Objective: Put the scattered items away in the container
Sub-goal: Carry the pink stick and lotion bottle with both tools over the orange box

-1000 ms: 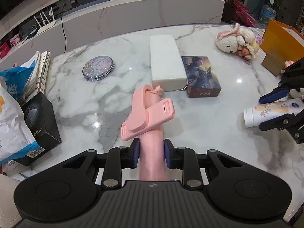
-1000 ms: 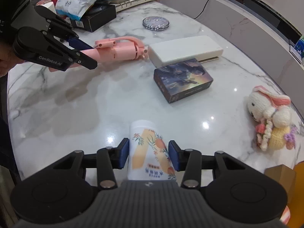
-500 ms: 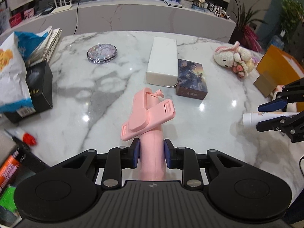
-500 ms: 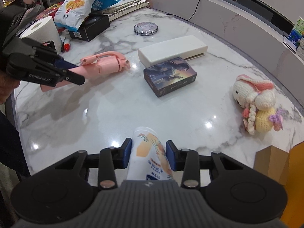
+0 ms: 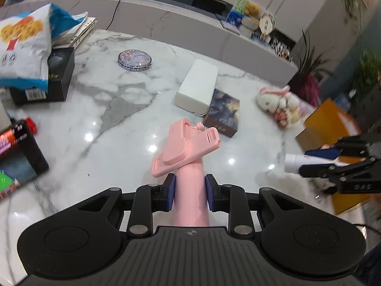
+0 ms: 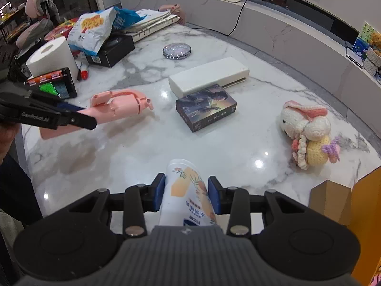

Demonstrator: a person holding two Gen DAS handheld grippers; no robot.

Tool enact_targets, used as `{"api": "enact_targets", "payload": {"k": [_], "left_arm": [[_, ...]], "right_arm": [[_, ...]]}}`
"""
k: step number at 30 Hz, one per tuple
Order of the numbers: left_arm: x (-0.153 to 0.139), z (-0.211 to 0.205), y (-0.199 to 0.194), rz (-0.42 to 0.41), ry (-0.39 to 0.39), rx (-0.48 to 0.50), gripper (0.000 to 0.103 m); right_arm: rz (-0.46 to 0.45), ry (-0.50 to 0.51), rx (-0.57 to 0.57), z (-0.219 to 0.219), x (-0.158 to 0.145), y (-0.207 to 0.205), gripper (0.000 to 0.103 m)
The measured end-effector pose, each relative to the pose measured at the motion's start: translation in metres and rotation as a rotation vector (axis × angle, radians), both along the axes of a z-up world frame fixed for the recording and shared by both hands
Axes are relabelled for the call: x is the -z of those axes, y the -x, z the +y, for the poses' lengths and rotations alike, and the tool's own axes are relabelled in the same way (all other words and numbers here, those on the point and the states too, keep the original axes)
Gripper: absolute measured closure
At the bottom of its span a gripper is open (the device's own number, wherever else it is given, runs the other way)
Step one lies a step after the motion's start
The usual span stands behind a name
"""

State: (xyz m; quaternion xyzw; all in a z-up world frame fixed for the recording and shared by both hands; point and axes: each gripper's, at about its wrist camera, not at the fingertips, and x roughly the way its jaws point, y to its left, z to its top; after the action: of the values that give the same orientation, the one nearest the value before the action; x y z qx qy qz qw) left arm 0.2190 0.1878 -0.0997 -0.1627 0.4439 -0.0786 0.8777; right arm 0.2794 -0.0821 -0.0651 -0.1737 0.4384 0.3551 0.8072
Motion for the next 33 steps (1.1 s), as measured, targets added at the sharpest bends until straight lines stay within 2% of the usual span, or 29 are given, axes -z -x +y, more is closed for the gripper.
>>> {"api": "enact_targets", "payload": {"k": [12, 20, 25, 33], "left_arm": [[-0.057, -0.027, -0.003, -0.093, -0.018, 0.041, 0.073], [-0.093, -0.05, -0.011, -0.151, -0.039, 0.084, 0.072], [-0.11, -0.076, -0.021, -0.185, -0.048, 0.141, 0.072], [-0.124, -0.133, -0.042, -0.224, -0.032, 0.255, 0.072]], "right_arm": [[-0.057, -0.066, 0.049, -0.023, -0.033, 0.008, 0.061], [-0.127, -0.117, 0.092, -0.045, -0.068, 0.012, 0.061], [-0.165, -0.136, 0.139, -0.07, -0.086, 0.014, 0.061], [-0.216, -0.11, 0.224, -0.128, -0.105, 0.024, 0.061]]}}
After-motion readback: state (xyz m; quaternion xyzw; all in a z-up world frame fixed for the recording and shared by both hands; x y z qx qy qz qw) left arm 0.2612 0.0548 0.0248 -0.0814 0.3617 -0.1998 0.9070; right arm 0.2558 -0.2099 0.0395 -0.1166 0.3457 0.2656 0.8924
